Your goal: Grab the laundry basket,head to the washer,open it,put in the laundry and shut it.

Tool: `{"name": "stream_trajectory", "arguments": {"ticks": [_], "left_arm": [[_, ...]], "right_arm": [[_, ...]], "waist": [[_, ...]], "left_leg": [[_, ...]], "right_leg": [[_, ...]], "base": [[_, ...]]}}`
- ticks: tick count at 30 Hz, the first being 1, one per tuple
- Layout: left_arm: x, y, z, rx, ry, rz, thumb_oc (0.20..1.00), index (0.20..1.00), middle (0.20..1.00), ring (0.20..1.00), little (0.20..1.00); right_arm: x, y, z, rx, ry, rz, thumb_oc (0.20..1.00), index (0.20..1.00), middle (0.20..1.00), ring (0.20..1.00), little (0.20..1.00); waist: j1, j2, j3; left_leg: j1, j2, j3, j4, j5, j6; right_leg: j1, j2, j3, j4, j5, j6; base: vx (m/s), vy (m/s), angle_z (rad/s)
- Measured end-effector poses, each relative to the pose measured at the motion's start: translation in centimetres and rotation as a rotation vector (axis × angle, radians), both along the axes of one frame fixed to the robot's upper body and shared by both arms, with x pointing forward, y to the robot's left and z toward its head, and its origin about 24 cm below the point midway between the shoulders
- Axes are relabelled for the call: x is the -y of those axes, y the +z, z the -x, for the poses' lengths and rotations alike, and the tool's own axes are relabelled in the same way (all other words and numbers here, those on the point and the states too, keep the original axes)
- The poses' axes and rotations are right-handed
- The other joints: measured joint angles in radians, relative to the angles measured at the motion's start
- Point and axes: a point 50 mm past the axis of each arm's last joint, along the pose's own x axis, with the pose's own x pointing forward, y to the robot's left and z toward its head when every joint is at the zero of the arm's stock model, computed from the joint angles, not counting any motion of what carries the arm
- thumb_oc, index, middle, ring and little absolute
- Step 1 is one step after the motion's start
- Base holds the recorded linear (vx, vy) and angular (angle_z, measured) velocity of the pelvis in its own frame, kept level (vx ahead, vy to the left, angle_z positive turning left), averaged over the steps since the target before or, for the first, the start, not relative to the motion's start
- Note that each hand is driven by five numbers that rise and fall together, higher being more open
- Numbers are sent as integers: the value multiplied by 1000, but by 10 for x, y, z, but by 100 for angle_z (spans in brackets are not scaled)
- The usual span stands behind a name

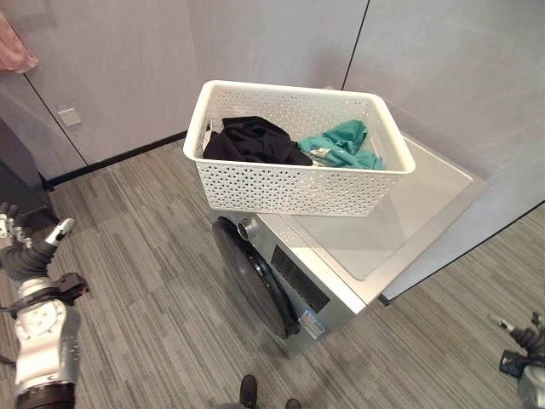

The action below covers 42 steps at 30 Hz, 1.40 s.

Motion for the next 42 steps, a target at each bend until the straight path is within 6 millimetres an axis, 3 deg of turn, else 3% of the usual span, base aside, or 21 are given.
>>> {"name": "stream_trajectory", "arguments": {"ticks": [4,8,12,18,24,29,34,38,42], "left_arm": [[27,-17,-10,-47,-139,34,1000,1000,1000,1000,1000],[51,-19,-17,-70,-287,16,1000,1000,1000,1000,1000],[56,-13,-11,-62,-349,-15,1000,1000,1000,1000,1000],[60,-27,-4,-138,-418,3,1000,1000,1000,1000,1000],[74,-34,-10,-173,-483,17,1000,1000,1000,1000,1000],[77,-34,-13,-184,-502,19,1000,1000,1000,1000,1000],[86,-33,-32,-179,-536,13,1000,1000,1000,1000,1000],[88,-32,-52,-178,-504,29,1000,1000,1000,1000,1000],[82,-30,-62,-176,-444,35,1000,1000,1000,1000,1000]], "right_arm": [[-12,-27,25,-71,-99,-127,1000,1000,1000,1000,1000],[-19,-40,43,-133,-122,-198,1000,1000,1000,1000,1000],[-20,-43,47,-136,-135,-229,1000,1000,1000,1000,1000],[-26,-52,69,-209,-178,-287,1000,1000,1000,1000,1000],[-38,-62,85,-292,-170,-328,1000,1000,1000,1000,1000],[-46,-68,84,-328,-119,-335,1000,1000,1000,1000,1000],[-58,-73,70,-318,-34,-346,1000,1000,1000,1000,1000],[-71,-77,54,-290,61,-348,1000,1000,1000,1000,1000],[-75,-79,61,-321,100,-342,1000,1000,1000,1000,1000]], "waist": [[-5,7,6],[-4,10,14],[-4,18,25],[-4,15,29],[-9,18,29],[-28,21,28],[-33,38,17],[-76,44,10],[-88,43,2]], "left_leg": [[7,4,3,0,1,2],[16,10,4,0,-1,3],[16,17,21,0,-3,6],[17,22,25,0,-4,6],[14,22,26,0,-7,3],[13,22,28,0,-5,6],[12,27,55,0,-9,5],[13,35,69,0,-10,4],[10,43,80,0,-14,0]], "right_leg": [[11,4,4,-11,2,-2],[21,10,6,-15,2,-2],[16,15,22,-15,4,-6],[14,19,30,-15,5,-7],[9,18,32,-15,6,-8],[6,18,34,-15,6,-9],[-2,20,60,-15,11,-14],[-5,26,76,-15,13,-17],[-16,32,88,-15,16,-20]], "base": [[-2,3,-3],[-2,1,-1],[-1,3,-12],[3,0,-4],[0,0,0],[4,-1,-1],[19,-5,-14],[32,-4,-13],[27,0,-10]]}}
